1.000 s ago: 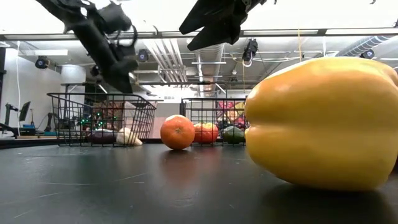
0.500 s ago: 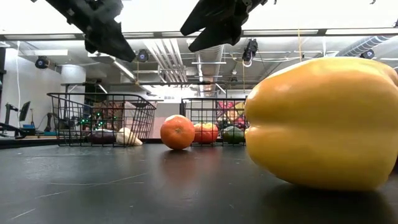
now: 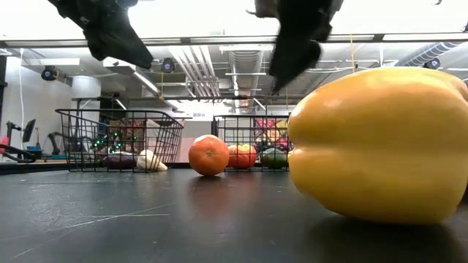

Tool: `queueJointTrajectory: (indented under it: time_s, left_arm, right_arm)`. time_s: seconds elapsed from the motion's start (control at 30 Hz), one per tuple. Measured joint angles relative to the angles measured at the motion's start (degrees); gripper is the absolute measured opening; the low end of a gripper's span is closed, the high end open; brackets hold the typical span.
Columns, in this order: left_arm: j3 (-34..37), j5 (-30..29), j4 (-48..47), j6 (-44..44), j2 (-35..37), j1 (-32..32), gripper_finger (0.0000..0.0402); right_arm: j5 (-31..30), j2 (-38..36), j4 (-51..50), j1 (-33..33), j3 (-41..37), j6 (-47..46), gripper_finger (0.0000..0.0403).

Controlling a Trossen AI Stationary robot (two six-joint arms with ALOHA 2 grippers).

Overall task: Sort produce into baskets
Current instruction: Put the red apple into the right black wire basket

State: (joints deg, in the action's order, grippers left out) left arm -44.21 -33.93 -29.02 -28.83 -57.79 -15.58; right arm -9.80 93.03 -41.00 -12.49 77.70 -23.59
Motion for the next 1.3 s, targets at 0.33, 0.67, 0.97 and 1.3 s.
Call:
queueJointTrajectory:
  time_s: [0.33,0.67,0.97,1.3]
  left_arm:
    - [0.0,-1.28,0.24,-5.21,-2.57,-4.91,0.0113]
    - [-1.29,-2.19,0.57,-5.26,-4.49,-5.39,0.0113]
    - [-1.66,-1.1,5.12,-4.57,-8.27,-5.39,0.0113]
    - [-1.66,-1.06,10.29,-2.14,-11.57,-5.39,0.0113]
  right_arm:
    - [6.04,-0.02,-21.82,-0.03,0.8,-9.79,0.0315]
    - [8.8,-2.43,-32.89,-0.89,0.87,-14.22,0.0315]
    - [9.39,-9.68,-37.98,-3.12,0.84,-19.74,0.0315]
    - [6.95,-17.23,-37.96,-10.76,-1.67,-34.4,0.0315]
